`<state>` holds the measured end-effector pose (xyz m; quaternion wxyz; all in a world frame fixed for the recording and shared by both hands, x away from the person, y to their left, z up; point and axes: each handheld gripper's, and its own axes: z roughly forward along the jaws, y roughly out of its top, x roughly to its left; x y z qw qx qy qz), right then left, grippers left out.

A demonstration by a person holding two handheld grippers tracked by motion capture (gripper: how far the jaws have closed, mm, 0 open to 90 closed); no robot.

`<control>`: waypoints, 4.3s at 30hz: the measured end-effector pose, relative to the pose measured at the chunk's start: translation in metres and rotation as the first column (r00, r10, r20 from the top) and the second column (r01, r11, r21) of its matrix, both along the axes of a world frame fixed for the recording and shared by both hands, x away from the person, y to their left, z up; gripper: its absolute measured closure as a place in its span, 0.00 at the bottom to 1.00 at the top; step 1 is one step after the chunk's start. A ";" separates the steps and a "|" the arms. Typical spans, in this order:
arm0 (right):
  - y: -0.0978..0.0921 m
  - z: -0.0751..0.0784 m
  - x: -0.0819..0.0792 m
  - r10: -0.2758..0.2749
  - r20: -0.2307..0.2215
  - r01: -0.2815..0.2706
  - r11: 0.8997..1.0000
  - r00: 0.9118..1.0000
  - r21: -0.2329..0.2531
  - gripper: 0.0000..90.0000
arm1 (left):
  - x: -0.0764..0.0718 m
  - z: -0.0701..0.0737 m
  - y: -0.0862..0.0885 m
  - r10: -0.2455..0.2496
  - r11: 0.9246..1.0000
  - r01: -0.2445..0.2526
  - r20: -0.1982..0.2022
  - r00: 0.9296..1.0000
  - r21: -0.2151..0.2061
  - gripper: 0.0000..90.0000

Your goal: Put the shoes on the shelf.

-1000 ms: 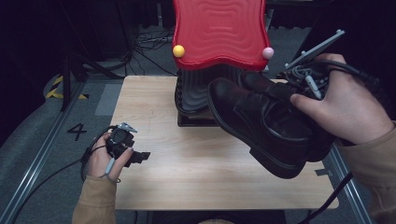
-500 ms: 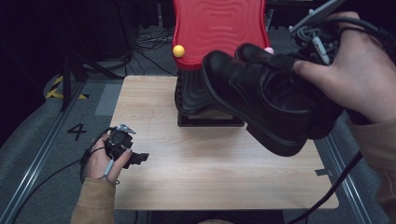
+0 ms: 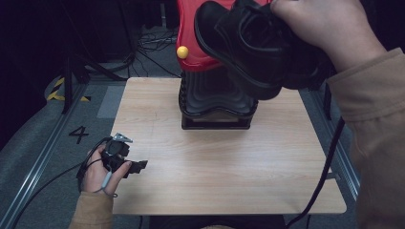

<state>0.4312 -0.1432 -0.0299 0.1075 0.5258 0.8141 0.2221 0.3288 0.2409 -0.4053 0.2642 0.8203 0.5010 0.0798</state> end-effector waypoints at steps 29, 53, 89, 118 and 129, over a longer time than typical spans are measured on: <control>0.043 0.016 0.106 -0.173 0.232 0.164 0.985 0.957 0.059 0.91 | -0.003 0.005 0.014 0.003 1.000 -0.002 0.003 1.000 -0.021 0.20; 0.064 -0.050 0.140 -0.274 0.296 0.252 0.961 0.915 0.112 0.88 | 0.000 0.004 0.015 -0.003 1.000 0.003 -0.002 1.000 -0.025 0.20; 0.061 -0.069 0.135 -0.223 0.238 0.192 0.971 0.945 0.146 0.59 | 0.009 0.003 0.004 -0.031 0.999 0.031 -0.010 0.999 -0.021 0.20; -0.085 -0.028 0.033 0.059 0.313 -0.114 0.980 0.948 0.162 0.45 | 0.015 0.009 0.001 -0.033 0.999 0.033 0.003 0.999 -0.021 0.20; -0.143 -0.049 0.003 0.077 0.306 -0.133 0.977 0.949 0.167 0.45 | 0.016 0.010 0.002 -0.024 0.999 0.024 0.009 1.000 -0.024 0.20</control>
